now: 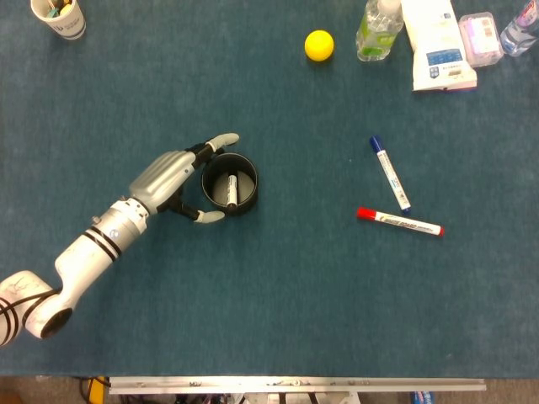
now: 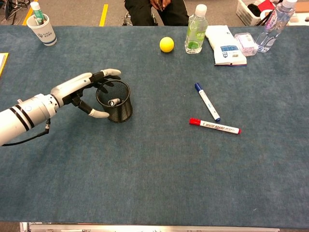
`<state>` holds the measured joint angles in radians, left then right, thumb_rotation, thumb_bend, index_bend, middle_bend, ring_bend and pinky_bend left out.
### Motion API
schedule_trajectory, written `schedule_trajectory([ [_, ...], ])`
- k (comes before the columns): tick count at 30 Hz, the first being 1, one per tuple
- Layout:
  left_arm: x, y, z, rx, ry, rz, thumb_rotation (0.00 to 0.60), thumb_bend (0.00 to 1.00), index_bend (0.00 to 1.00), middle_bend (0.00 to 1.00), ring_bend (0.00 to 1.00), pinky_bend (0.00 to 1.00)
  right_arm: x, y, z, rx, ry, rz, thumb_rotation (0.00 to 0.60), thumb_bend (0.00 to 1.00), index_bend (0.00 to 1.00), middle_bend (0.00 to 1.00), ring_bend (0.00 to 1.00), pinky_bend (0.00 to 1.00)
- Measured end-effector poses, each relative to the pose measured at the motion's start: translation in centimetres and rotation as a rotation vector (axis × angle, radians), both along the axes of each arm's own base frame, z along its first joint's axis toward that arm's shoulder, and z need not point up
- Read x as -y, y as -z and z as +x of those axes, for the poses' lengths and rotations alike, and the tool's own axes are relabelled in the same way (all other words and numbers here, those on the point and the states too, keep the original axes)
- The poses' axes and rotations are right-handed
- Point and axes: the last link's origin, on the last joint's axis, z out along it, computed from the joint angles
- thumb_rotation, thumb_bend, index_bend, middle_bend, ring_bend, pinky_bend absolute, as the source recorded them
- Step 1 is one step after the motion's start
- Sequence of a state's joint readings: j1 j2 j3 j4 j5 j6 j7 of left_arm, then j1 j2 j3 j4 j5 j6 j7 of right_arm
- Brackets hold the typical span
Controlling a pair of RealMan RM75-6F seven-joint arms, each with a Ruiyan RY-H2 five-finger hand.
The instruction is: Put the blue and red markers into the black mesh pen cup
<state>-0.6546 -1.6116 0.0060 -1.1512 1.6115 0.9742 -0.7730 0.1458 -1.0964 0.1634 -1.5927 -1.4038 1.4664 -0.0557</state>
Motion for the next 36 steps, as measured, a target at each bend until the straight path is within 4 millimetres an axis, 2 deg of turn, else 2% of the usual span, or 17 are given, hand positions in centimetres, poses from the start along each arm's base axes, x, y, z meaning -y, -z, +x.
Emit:
schedule_trajectory([
  [18, -0.4, 1.4, 0.3, 0.044, -0.061, -0.051, 0.6, 0.15, 0.18, 0.19, 0.17, 0.24, -0.4, -0.4, -0.7, -0.001, 0.015, -0.016, 0.6, 0.0, 0.01, 0.07, 0.03, 0.15],
  [28, -0.4, 2.6, 0.7, 0.09, -0.104, -0.064, 0.6, 0.15, 0.29, 0.31, 0.24, 0.24, -0.7, -0.7, -0.8, -0.003, 0.016, -0.024, 0.6, 0.0, 0.01, 0.07, 0.03, 0.15],
  [31, -0.5, 2.6, 0.8, 0.096, -0.109, -0.065, 0.6, 0.15, 0.32, 0.35, 0.28, 0.25, -0.7, -0.7, -0.8, -0.004, 0.013, -0.024, 0.6, 0.0, 0.01, 0.07, 0.03, 0.15],
  [36, -0.7, 2.1, 0.8, 0.095, -0.108, -0.06, 0.6, 0.15, 0.32, 0.36, 0.29, 0.25, -0.5, -0.5, -0.5, -0.008, -0.009, -0.011, 0.6, 0.0, 0.01, 0.07, 0.03, 0.15],
])
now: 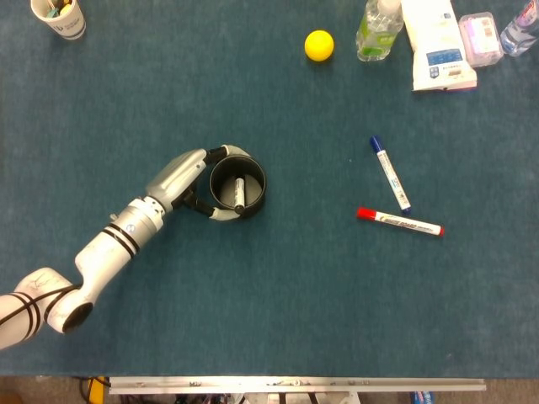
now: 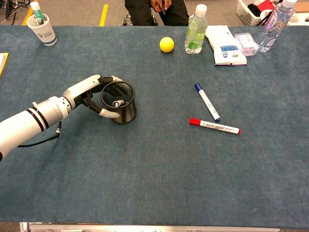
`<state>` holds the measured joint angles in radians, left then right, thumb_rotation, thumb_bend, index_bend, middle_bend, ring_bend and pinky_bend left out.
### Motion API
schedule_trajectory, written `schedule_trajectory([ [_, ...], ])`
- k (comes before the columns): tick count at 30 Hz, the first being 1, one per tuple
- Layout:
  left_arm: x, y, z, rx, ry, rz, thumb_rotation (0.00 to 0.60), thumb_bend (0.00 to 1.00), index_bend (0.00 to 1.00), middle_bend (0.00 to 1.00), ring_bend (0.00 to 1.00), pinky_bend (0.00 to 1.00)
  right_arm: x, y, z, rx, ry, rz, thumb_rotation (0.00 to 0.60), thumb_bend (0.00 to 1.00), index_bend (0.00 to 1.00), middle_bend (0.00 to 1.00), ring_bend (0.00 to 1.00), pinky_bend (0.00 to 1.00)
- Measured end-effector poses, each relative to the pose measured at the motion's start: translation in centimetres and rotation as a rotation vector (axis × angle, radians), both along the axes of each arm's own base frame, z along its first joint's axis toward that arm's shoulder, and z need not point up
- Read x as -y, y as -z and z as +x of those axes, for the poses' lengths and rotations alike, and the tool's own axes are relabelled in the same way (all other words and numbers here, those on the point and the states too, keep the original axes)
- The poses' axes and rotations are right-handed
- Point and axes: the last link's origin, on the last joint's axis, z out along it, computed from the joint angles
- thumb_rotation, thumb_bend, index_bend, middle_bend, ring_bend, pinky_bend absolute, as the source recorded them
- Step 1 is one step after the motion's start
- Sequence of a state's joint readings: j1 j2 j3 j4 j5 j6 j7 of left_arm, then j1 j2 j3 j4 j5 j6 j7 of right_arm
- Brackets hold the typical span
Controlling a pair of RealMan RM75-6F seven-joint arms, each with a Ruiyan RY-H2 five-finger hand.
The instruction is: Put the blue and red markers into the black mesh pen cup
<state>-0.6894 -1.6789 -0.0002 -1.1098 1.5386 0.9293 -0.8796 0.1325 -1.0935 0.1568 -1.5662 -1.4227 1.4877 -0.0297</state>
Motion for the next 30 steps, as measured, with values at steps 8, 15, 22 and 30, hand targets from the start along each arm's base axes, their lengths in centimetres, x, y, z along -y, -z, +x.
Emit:
schedule_trajectory([
  [8, -0.3, -1.8, 0.6, -0.003, 0.032, 0.034, 0.6, 0.15, 0.32, 0.36, 0.29, 0.25, 0.7, 1.1, 1.9, 0.041, -0.135, 0.081, 0.6, 0.0, 0.13, 0.16, 0.03, 0.15],
  [15, -0.4, -3.5, 1.4, -0.01, 0.066, 0.051, 0.6, 0.15, 0.32, 0.36, 0.29, 0.25, 2.0, 3.0, 4.8, 0.033, -0.282, 0.244, 0.6, 0.01, 0.26, 0.21, 0.05, 0.15],
  [22, -0.3, -5.4, 1.9, -0.014, 0.089, 0.08, 0.6, 0.15, 0.32, 0.36, 0.29, 0.25, 3.9, 5.1, 6.3, -0.054, -0.356, 0.409, 0.6, 0.03, 0.36, 0.23, 0.06, 0.15],
  [30, 0.5, -7.3, 1.8, -0.015, 0.094, 0.109, 0.6, 0.15, 0.32, 0.36, 0.29, 0.25, 6.9, 8.6, 7.1, -0.232, -0.439, 0.538, 0.6, 0.03, 0.4, 0.24, 0.06, 0.15],
])
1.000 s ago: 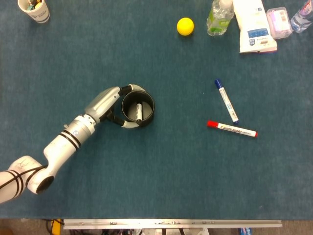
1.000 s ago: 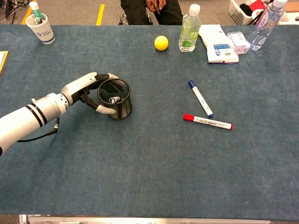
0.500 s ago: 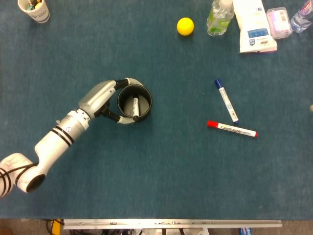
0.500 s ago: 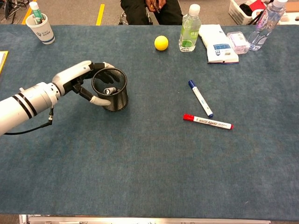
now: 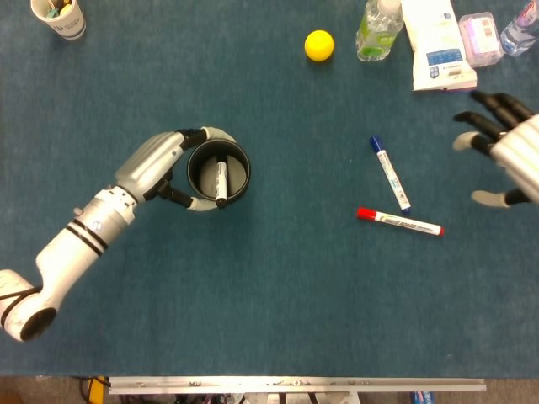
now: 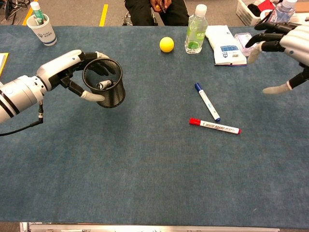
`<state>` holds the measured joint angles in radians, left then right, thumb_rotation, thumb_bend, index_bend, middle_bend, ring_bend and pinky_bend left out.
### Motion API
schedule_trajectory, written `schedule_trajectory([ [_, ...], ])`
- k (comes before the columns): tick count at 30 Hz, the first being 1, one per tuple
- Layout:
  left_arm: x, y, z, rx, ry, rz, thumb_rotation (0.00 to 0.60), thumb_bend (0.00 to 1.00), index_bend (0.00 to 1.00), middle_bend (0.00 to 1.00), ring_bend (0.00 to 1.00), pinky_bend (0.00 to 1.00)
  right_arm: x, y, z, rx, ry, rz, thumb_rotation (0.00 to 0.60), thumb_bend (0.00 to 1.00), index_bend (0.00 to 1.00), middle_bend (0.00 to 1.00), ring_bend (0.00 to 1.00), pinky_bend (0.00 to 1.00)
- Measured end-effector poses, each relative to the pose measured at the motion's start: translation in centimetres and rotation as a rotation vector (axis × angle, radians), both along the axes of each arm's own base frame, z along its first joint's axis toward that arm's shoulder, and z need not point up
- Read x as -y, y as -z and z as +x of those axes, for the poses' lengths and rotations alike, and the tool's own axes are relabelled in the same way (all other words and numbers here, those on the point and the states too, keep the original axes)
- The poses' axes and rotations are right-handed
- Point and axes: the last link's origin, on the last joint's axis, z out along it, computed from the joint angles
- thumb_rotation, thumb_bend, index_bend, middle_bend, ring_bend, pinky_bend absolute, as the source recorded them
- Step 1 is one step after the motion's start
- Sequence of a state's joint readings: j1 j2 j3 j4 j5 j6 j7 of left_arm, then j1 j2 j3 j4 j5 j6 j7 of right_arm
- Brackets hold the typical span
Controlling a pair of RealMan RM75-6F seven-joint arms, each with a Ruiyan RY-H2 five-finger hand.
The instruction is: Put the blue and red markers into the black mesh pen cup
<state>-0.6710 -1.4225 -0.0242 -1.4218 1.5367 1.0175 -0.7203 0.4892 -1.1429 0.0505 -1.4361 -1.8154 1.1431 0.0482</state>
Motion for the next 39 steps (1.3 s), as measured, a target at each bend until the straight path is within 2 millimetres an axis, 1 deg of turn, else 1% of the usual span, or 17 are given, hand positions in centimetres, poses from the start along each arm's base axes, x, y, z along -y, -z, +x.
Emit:
schedule_trajectory([
  [5, 0.7, -0.8, 0.0, -0.007, 0.01, 0.008, 0.6, 0.15, 0.32, 0.36, 0.29, 0.25, 1.4, 2.3, 0.4, -0.107, -0.083, 0.022, 0.6, 0.03, 0.4, 0.24, 0.06, 0.15],
  [11, 1.1, -1.0, 0.0, -0.01, 0.014, 0.008, 0.6, 0.15, 0.32, 0.36, 0.29, 0.25, 2.3, 5.3, 0.6, -0.174, -0.148, 0.052, 0.6, 0.04, 0.41, 0.23, 0.06, 0.15],
  [20, 1.4, -1.2, -0.3, -0.013, 0.001, 0.003, 0.6, 0.15, 0.32, 0.36, 0.29, 0.25, 3.3, 9.2, 0.2, -0.257, -0.223, 0.095, 0.6, 0.16, 0.42, 0.18, 0.06, 0.15],
  [23, 1.3, -1.2, -0.4, -0.013, -0.001, 0.001, 0.6, 0.15, 0.32, 0.36, 0.29, 0.25, 3.2, 10.3, 0.2, -0.263, -0.241, 0.111, 0.6, 0.2, 0.43, 0.15, 0.05, 0.13],
  [28, 1.3, -1.1, -0.4, -0.008, -0.002, -0.002, 0.6, 0.15, 0.32, 0.36, 0.29, 0.25, 3.1, 11.1, 0.5, -0.257, -0.272, 0.121, 0.6, 0.21, 0.46, 0.13, 0.0, 0.07],
  [31, 1.3, -1.0, -0.5, -0.01, -0.005, -0.004, 0.6, 0.15, 0.32, 0.36, 0.29, 0.25, 3.1, 11.4, 0.4, -0.262, -0.289, 0.122, 0.6, 0.23, 0.48, 0.11, 0.0, 0.04],
  [39, 1.3, -0.9, -0.6, -0.013, -0.008, -0.008, 0.6, 0.15, 0.32, 0.36, 0.29, 0.25, 3.4, 12.1, -0.3, -0.29, -0.315, 0.134, 0.6, 0.23, 0.5, 0.11, 0.0, 0.04],
])
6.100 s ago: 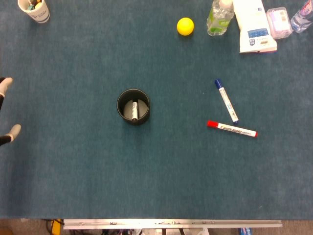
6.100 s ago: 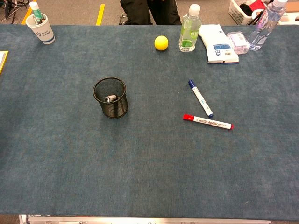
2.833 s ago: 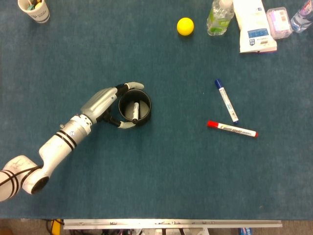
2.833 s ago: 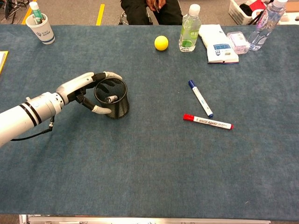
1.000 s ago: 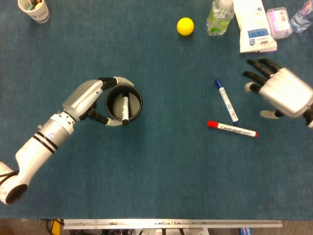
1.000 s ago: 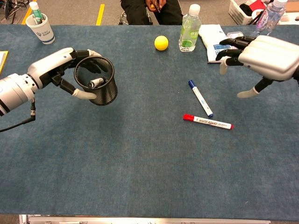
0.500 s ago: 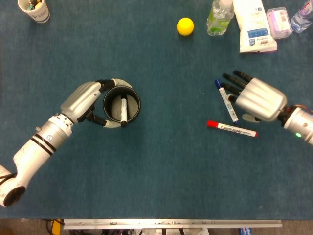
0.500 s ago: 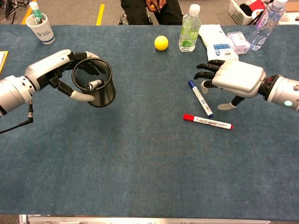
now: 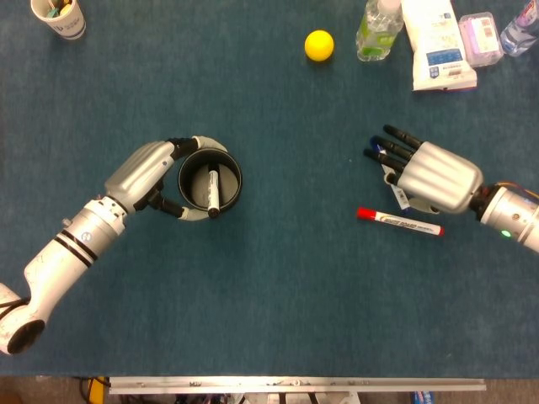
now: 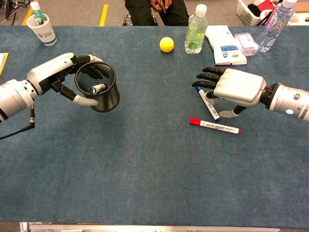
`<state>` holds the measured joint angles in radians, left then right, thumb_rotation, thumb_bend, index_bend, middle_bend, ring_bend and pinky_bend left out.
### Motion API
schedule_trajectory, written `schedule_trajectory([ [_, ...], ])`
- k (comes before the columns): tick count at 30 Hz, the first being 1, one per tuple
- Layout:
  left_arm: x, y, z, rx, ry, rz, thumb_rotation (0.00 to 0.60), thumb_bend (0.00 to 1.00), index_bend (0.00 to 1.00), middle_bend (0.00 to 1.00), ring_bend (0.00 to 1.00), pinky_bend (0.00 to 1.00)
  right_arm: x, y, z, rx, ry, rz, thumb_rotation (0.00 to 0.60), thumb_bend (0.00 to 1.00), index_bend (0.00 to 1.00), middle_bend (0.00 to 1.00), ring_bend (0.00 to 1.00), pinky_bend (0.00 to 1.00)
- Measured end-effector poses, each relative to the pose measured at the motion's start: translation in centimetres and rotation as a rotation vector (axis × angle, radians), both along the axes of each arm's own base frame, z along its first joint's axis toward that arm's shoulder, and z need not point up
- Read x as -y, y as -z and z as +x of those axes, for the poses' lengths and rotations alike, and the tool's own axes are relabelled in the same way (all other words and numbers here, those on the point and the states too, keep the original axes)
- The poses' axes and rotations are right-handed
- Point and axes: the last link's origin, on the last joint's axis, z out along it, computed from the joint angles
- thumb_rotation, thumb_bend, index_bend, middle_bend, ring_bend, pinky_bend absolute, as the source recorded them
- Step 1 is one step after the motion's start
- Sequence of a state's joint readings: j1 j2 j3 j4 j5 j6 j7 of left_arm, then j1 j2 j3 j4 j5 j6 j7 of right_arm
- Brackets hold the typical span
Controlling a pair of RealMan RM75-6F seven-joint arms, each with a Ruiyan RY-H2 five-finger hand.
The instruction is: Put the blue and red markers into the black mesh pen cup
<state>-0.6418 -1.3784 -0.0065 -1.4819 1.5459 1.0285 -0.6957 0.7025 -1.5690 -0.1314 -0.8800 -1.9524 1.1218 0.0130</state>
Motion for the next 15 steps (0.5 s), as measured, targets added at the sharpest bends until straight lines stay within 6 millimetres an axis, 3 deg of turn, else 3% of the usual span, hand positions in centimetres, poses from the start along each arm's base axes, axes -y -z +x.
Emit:
schedule_trajectory([
  [15, -0.1, 0.1, 0.1, 0.001, -0.004, -0.001, 0.6, 0.15, 0.32, 0.35, 0.29, 0.25, 0.7, 1.1, 0.0, -0.009, -0.036, 0.011, 0.6, 0.23, 0.5, 0.1, 0.0, 0.03],
])
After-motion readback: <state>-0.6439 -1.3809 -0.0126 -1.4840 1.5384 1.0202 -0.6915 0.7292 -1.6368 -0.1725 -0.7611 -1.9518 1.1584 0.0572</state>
